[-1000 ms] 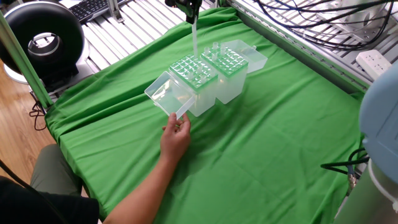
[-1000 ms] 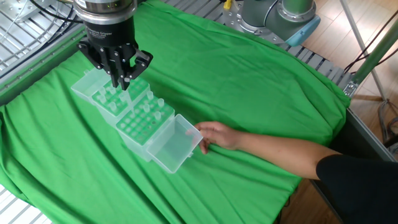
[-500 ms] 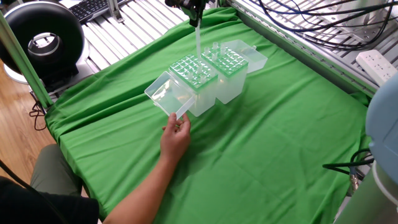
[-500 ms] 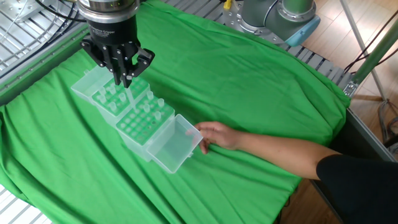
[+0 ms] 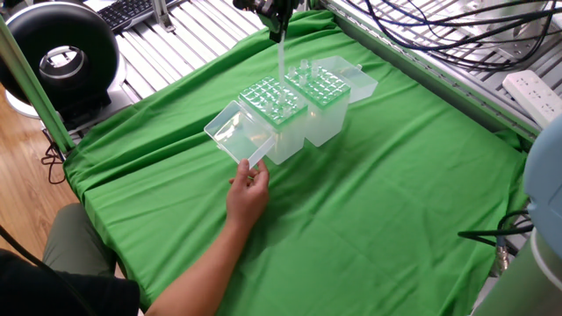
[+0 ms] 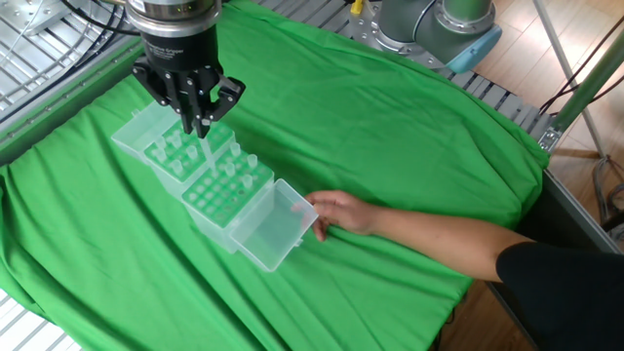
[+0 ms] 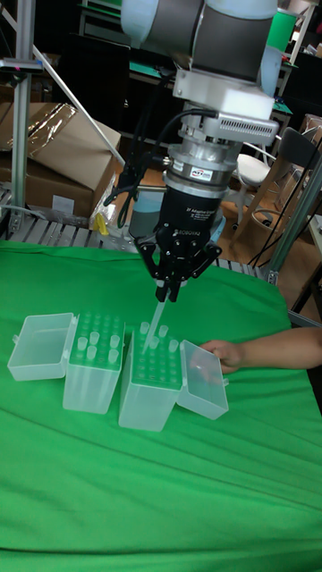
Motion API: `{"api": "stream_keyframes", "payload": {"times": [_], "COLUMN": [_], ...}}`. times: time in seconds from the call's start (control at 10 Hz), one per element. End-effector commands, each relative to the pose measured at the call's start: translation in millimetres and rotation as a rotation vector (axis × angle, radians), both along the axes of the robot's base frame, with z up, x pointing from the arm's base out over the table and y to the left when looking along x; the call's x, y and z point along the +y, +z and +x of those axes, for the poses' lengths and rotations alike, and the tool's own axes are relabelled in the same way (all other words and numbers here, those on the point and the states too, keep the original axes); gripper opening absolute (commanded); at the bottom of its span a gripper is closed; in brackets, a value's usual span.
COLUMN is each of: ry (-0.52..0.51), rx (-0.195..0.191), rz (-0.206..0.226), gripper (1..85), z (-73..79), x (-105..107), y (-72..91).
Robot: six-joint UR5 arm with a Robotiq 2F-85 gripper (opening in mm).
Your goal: Insert a large pipette tip into the holder for large pipette tips
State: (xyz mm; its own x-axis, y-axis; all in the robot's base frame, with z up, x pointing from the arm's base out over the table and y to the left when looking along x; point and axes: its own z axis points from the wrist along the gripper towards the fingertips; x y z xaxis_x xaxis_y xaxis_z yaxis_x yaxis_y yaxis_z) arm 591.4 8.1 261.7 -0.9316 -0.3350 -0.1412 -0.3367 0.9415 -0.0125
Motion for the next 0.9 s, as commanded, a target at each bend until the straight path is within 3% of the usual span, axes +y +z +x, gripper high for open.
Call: {"api": "stream_keyframes", "payload": {"times": [0.0,0.5,0.8], "ry": [0.004,-0.006,0.029], "rx": [-0.016,-0.037,-0.026], "rz": [0.022,0.034,0.052], "gripper": [9.0,10.0,25.7], "z": [2.5,7.1,2.2], "x": [1.1,-1.1,2.6], "y": [-6.1,-34.6,-54.3]}}
